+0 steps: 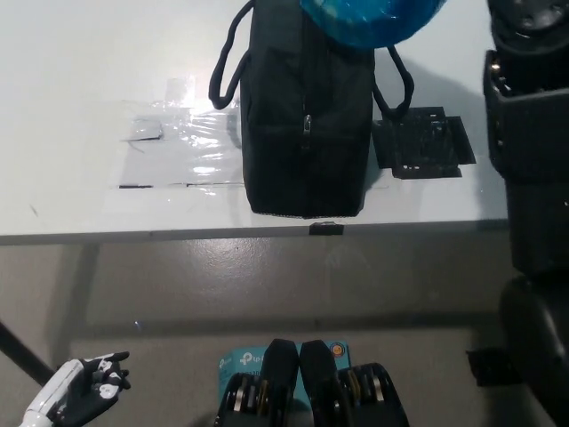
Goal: The robot uses its right hand to pick up a stack of plates kept in the middle of the desk and put it inside a bag kept next to it
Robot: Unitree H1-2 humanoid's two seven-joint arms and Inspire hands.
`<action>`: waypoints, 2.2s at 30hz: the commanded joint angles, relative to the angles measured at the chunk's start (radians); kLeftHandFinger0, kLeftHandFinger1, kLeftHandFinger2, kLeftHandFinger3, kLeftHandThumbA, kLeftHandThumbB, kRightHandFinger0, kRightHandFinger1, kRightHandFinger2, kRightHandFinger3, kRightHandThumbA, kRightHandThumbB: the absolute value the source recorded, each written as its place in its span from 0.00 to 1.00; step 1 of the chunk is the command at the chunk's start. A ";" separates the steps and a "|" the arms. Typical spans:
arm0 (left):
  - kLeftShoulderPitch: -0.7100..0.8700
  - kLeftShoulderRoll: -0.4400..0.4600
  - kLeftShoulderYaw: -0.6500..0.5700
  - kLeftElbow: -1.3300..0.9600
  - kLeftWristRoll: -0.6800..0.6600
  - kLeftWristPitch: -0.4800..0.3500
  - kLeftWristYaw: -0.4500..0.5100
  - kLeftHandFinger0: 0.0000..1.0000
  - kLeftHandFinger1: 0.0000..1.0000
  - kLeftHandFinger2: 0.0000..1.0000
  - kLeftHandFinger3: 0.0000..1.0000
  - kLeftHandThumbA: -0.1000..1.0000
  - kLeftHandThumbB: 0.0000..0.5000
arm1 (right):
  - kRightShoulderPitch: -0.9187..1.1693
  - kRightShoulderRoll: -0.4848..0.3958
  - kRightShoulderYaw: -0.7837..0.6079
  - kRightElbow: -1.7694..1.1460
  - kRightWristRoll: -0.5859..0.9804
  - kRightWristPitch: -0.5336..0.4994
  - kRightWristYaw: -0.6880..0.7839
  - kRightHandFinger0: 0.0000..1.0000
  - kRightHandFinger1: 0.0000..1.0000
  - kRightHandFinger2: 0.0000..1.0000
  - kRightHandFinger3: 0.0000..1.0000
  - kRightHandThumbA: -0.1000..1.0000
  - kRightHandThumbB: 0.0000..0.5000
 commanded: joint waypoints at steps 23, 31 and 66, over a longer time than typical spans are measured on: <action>0.003 0.016 -0.005 -0.017 0.011 -0.017 0.001 0.81 0.82 0.88 0.95 0.00 0.47 | -0.219 0.182 -0.034 0.338 -0.503 -0.012 -0.005 0.00 0.00 0.00 0.01 0.00 0.42; 0.018 0.006 -0.006 -0.011 0.004 -0.011 0.005 0.85 0.85 0.88 0.97 0.00 0.41 | -0.293 0.270 -0.246 0.419 -0.719 -0.012 0.030 0.00 0.00 0.00 0.17 0.00 0.00; 0.039 0.000 -0.011 -0.010 0.009 -0.054 0.006 0.86 0.83 0.87 0.97 0.00 0.37 | -0.195 0.463 -0.591 0.433 -0.921 -0.012 -0.104 0.00 0.00 0.00 0.38 0.12 0.00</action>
